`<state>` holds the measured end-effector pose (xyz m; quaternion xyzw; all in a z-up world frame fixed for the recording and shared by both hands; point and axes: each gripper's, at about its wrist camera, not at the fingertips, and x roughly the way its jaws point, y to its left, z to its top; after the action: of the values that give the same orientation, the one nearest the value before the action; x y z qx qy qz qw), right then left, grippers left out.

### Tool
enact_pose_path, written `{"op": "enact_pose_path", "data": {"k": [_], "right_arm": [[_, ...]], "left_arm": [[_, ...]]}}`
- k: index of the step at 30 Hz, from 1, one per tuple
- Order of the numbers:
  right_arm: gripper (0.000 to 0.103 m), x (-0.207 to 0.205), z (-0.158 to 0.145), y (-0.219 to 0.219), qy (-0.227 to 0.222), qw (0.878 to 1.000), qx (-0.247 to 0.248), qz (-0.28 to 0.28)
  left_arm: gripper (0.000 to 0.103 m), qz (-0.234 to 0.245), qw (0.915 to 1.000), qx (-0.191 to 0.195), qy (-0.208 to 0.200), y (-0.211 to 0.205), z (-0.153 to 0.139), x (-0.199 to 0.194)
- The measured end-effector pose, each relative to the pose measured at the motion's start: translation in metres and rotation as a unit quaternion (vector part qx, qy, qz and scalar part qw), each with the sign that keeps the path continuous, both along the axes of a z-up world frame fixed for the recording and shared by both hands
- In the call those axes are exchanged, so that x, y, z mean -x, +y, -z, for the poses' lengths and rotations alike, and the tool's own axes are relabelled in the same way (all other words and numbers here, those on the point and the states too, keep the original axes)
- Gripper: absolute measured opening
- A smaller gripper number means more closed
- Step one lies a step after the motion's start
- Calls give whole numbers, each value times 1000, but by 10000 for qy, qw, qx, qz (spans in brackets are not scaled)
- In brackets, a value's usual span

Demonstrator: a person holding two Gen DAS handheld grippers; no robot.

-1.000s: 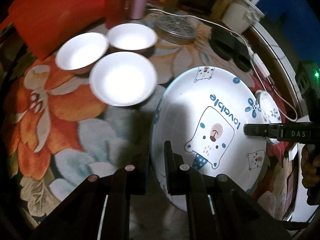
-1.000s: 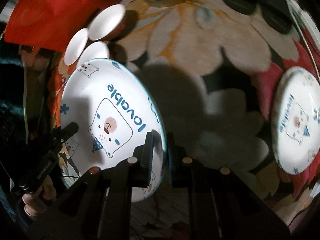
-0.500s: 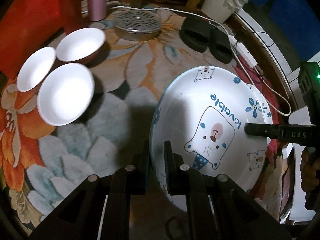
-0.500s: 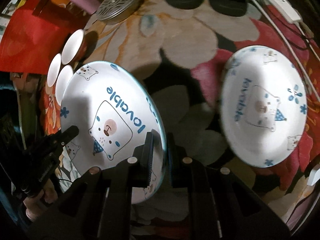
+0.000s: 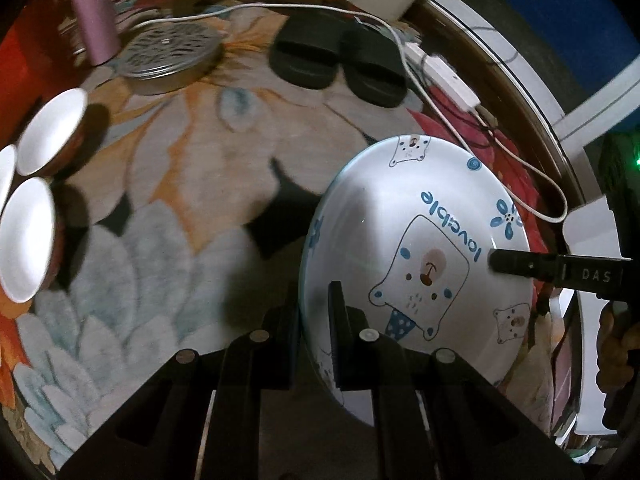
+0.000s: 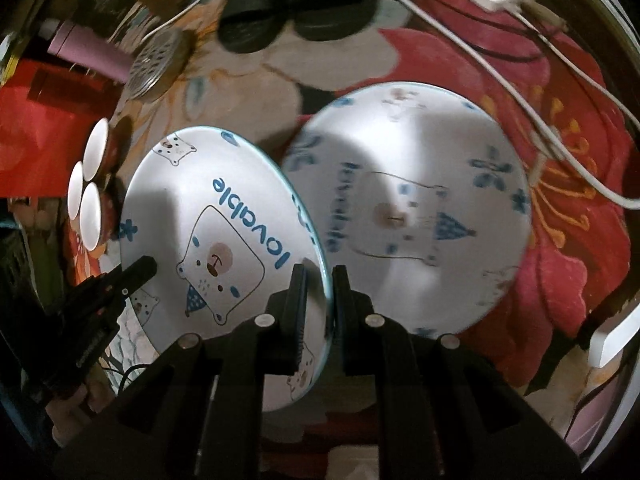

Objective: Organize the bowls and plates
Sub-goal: 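Lower the smaller bear plate onto the stacked bear plate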

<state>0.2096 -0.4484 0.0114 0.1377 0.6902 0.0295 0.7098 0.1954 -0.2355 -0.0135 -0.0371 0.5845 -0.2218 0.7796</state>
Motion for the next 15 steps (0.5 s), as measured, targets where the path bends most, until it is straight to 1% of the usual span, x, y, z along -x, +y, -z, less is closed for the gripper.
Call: {"op": "enact_pose_path", "data": {"k": [6,15], "right_arm": [[13,1,4,-38,40,9996,39,262],[13,-9,-1,-81,-141,9987,184,462]], "left_arm": [[10,137,9999,48,70,-36,6,-2],[10,223,9997,61,-13,-82,2,-13]]}}
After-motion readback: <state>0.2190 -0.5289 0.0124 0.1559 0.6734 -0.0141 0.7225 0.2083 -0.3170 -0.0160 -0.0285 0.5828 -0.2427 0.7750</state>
